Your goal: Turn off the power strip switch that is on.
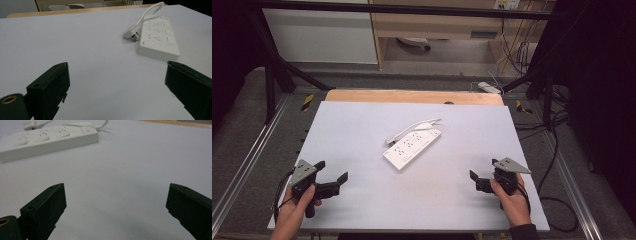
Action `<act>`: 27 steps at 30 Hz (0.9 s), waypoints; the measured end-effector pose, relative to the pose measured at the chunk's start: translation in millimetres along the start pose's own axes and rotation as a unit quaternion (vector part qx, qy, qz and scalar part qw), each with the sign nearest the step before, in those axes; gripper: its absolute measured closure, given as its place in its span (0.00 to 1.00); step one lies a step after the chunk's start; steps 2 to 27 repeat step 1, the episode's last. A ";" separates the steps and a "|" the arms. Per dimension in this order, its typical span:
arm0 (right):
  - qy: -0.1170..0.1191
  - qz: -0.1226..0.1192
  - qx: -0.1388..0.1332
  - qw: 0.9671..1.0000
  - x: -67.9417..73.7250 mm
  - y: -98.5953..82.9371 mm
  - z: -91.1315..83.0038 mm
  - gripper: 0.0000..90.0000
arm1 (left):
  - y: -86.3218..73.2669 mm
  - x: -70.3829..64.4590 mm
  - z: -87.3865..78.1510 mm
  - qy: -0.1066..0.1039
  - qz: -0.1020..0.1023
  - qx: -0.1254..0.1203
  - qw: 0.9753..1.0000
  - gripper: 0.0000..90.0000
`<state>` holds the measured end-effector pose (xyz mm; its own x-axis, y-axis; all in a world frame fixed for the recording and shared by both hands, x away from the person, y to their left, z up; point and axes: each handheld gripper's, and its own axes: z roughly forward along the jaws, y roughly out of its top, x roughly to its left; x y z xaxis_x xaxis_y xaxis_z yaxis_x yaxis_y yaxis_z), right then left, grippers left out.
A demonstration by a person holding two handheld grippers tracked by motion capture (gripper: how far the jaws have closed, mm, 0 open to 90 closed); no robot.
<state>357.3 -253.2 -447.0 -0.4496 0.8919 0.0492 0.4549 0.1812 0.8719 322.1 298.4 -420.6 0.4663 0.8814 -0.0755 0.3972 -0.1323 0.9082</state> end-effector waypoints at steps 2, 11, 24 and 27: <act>-0.007 0.004 0.011 1.000 -0.4 -0.4 1.6 0.04 | 0.0 0.1 0.0 0.000 0.000 0.000 1.000 0.06; -0.007 0.004 0.011 1.000 -0.4 -0.4 1.6 0.04 | 0.0 0.1 0.0 0.000 0.000 0.000 1.000 0.06; -0.007 0.004 0.011 1.000 -0.4 -0.4 1.6 0.04 | 0.0 0.1 0.0 0.000 0.000 0.000 1.000 0.06; -0.007 0.004 0.011 1.000 -0.4 -0.4 1.6 0.04 | 0.0 0.1 0.0 0.000 0.000 0.000 1.000 0.06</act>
